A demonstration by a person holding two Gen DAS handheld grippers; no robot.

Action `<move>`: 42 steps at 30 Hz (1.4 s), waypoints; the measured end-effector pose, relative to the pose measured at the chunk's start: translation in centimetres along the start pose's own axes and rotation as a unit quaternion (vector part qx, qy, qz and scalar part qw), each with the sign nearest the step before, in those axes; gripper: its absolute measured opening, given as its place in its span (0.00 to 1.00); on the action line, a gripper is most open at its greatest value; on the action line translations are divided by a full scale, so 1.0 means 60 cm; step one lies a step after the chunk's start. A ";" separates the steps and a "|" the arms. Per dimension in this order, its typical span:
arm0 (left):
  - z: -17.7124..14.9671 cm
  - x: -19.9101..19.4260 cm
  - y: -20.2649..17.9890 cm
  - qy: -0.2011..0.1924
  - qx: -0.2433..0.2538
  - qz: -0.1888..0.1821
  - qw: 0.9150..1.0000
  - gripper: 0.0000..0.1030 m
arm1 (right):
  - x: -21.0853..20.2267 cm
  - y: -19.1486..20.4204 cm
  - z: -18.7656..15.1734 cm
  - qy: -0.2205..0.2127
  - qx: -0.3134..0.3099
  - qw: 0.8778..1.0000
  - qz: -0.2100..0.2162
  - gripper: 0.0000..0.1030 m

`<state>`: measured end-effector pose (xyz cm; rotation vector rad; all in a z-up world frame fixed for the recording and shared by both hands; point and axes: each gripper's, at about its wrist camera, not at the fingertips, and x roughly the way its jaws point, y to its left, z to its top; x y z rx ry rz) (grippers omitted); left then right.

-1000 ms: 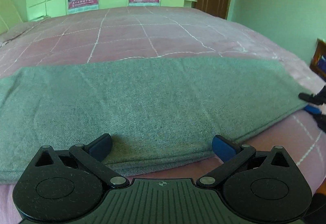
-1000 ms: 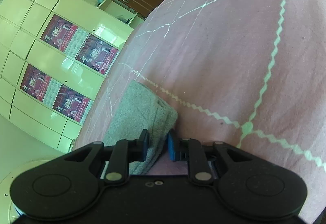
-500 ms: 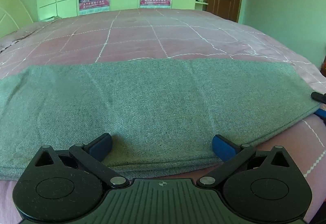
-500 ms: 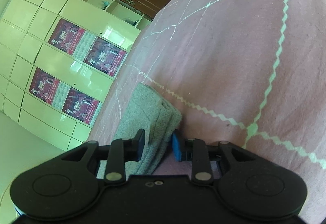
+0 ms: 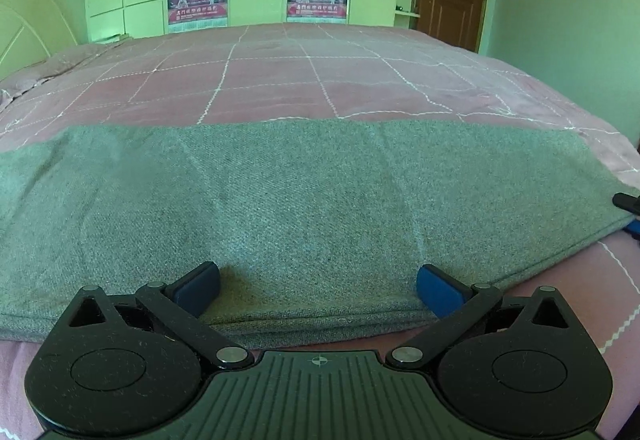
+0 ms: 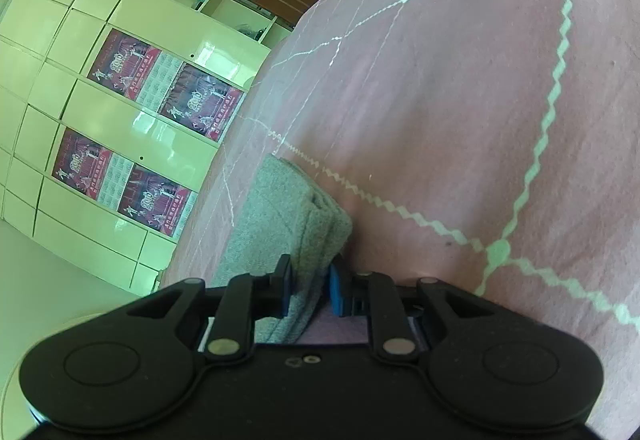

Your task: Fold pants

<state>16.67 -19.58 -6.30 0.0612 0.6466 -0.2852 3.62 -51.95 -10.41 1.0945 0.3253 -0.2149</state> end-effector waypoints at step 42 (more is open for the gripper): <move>-0.125 -0.216 0.578 -0.127 -0.237 0.083 0.960 1.00 | 0.149 0.492 -0.556 0.261 -0.427 0.862 0.074 0.45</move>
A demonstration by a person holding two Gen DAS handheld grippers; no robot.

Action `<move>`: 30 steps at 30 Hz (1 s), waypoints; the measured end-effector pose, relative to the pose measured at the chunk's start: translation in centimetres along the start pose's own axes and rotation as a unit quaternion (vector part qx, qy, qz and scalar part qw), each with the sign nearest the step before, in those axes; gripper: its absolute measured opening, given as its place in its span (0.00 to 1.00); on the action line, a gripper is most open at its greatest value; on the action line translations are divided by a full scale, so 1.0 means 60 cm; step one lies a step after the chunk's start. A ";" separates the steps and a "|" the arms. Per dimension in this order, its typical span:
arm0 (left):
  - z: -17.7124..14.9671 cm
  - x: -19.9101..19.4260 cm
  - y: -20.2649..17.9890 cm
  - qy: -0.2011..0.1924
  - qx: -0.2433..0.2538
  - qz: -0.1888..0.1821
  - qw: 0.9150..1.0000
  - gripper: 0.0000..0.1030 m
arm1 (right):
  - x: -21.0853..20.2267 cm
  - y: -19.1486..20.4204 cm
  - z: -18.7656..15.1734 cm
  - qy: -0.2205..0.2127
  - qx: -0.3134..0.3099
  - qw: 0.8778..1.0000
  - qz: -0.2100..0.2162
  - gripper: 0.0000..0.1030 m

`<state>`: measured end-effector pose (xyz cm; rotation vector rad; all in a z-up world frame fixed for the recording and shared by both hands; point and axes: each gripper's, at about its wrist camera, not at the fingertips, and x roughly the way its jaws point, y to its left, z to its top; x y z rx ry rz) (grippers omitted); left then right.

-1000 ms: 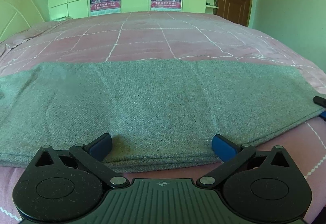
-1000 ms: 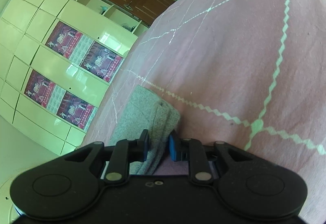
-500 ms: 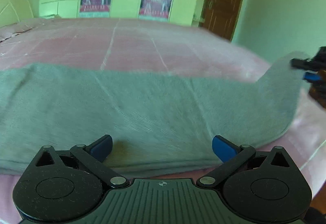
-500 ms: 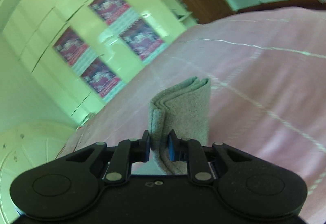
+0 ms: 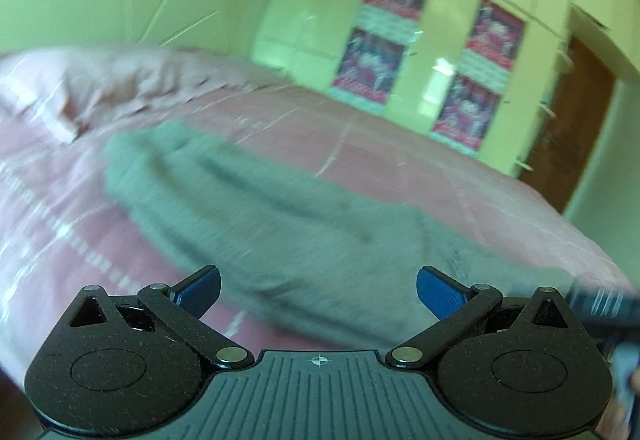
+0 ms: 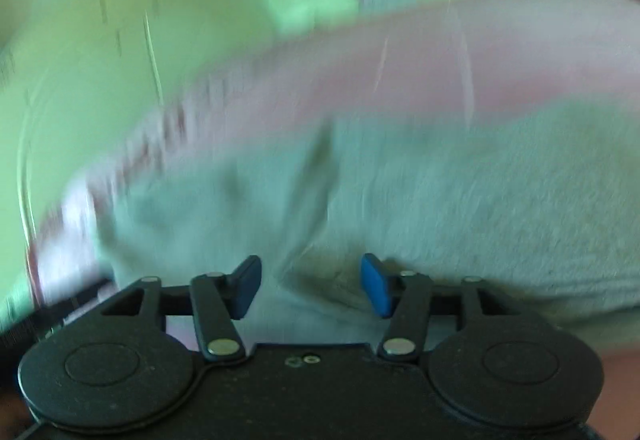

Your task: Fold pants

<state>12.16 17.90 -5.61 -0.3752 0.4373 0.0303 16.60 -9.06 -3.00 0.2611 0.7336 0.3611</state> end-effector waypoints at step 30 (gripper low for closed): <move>-0.095 0.172 -0.194 0.195 -0.173 -0.151 0.954 0.17 | -0.233 -0.286 -0.059 -0.203 0.206 0.955 -0.064 0.64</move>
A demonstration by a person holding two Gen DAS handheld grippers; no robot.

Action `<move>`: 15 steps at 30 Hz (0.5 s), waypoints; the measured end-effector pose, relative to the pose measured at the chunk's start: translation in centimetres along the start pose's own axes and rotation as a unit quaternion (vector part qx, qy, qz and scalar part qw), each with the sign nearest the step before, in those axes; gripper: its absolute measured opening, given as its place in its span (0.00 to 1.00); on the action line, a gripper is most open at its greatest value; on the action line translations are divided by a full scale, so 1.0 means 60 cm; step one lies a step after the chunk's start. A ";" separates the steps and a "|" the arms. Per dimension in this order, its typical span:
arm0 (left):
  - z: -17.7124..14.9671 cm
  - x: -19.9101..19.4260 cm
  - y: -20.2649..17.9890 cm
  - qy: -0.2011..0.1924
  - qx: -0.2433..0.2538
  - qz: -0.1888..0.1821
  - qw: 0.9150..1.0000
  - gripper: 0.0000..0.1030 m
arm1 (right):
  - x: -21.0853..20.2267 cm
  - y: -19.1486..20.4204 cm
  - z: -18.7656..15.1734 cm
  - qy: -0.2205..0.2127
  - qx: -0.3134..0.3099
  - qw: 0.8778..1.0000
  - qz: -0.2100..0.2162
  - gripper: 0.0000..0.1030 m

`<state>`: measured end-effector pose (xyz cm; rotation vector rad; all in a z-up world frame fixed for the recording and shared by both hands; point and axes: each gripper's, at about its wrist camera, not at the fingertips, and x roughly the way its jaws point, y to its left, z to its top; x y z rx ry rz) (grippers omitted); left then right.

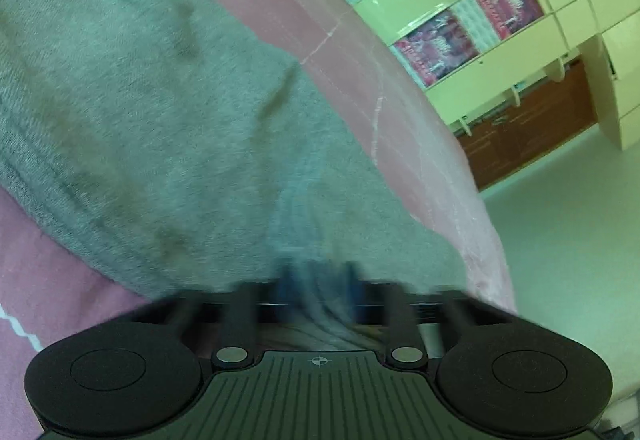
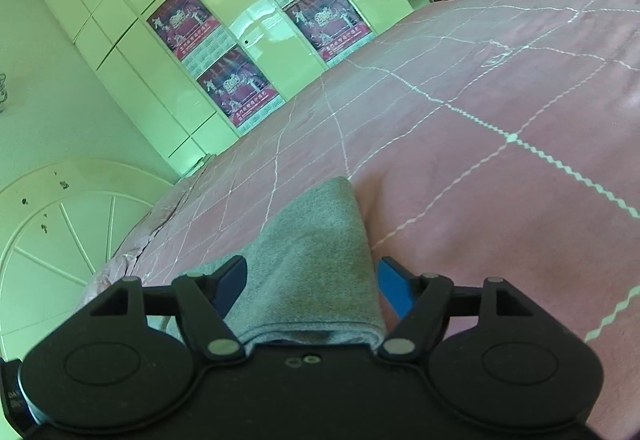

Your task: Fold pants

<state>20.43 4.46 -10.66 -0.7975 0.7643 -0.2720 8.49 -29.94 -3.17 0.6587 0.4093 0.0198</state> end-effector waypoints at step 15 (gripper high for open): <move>-0.020 -0.007 0.027 -0.040 0.078 0.022 0.996 0.20 | 0.048 0.057 -0.018 0.099 -0.116 0.988 -0.024 0.00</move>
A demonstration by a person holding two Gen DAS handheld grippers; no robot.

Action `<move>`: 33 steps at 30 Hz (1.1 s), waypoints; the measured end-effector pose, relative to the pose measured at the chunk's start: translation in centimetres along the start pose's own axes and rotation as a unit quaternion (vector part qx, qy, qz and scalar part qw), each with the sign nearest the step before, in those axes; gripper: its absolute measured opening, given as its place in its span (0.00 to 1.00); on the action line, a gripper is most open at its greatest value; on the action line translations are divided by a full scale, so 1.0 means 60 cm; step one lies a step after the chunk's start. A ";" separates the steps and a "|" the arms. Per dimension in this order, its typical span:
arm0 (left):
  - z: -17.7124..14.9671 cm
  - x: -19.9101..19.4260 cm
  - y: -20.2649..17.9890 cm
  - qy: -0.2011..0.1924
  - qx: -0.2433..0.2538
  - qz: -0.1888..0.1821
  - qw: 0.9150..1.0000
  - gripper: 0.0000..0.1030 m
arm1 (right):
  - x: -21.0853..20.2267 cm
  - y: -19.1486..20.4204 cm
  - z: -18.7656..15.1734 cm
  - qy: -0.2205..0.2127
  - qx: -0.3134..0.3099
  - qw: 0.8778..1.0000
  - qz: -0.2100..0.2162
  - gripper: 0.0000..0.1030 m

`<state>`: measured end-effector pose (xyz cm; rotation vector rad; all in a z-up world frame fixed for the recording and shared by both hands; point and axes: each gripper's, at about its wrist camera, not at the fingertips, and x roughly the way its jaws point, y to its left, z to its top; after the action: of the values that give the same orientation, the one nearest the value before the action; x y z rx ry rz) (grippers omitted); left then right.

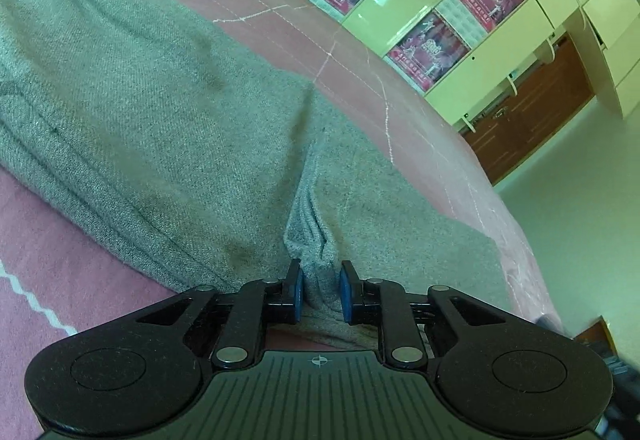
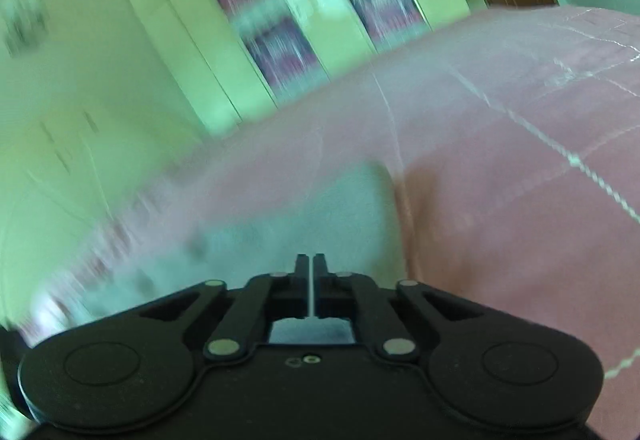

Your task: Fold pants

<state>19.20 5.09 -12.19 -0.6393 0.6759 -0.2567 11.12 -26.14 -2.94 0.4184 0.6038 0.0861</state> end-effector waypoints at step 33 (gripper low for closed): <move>0.125 0.117 -0.110 -0.004 0.134 0.048 0.990 0.36 | 0.190 -0.015 0.137 0.026 -0.052 0.997 -0.050 0.05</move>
<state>29.31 0.49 -7.09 -0.3491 0.6483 -0.2512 25.12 -27.63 -3.30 0.2864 0.6683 0.0330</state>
